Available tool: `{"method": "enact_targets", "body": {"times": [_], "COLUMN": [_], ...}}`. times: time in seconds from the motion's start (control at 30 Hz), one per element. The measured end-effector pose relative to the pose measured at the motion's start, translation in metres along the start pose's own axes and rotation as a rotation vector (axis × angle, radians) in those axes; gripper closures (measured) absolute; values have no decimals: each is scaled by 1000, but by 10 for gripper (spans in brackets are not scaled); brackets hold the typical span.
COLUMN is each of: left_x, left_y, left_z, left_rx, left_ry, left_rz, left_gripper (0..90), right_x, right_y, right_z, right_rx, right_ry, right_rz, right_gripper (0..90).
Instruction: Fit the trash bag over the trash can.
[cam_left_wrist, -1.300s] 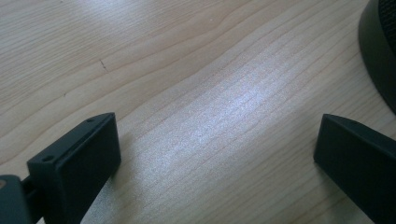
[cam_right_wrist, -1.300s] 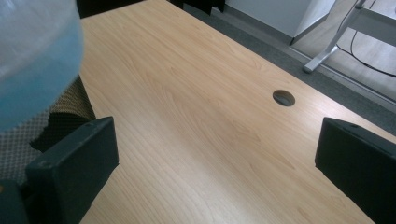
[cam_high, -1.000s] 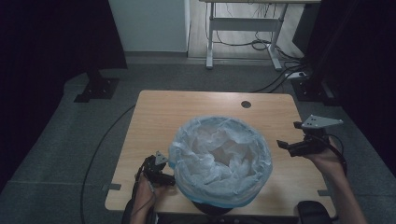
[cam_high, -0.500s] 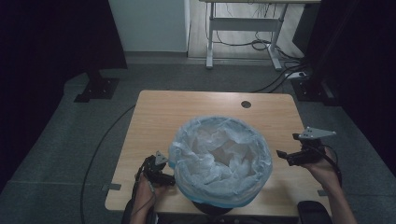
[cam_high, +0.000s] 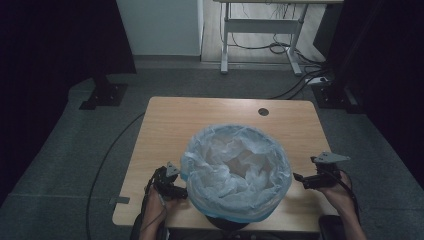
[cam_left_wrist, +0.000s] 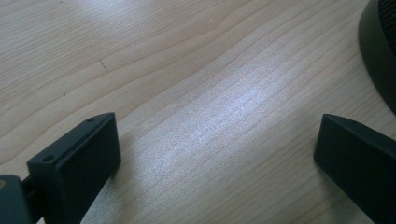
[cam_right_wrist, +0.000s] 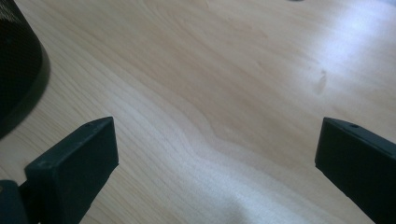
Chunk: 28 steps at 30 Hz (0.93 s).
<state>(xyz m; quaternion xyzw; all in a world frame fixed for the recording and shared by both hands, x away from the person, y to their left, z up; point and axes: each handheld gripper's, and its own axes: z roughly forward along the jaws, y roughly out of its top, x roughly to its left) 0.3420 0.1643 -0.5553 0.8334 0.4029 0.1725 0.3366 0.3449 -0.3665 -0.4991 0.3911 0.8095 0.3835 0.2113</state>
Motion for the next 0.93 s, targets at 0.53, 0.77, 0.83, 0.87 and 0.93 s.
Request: {"method": "enact_targets", "body": {"times": [0.53, 0.77, 0.83, 0.87, 0.93], "left_x": [0, 0, 0, 0, 0], "left_y": [0, 0, 0, 0, 0], "left_z": [0, 0, 0, 0, 0], "left_rx": [0, 0, 0, 0, 0], "left_ry": [0, 0, 0, 0, 0], "left_rz": [0, 1, 1, 0, 0], "left_gripper": [3, 3, 3, 3, 3], "right_x": [11, 16, 17, 17, 17], "right_y": [-42, -50, -50, -50, -50], "right_z": [30, 38, 37, 37, 37], "right_rx": [65, 107, 107, 107, 107], "right_ry": [37, 37, 34, 33, 30], "right_rz": [49, 34, 36, 38, 40], "right_gripper": [0, 0, 0, 0, 0]}}
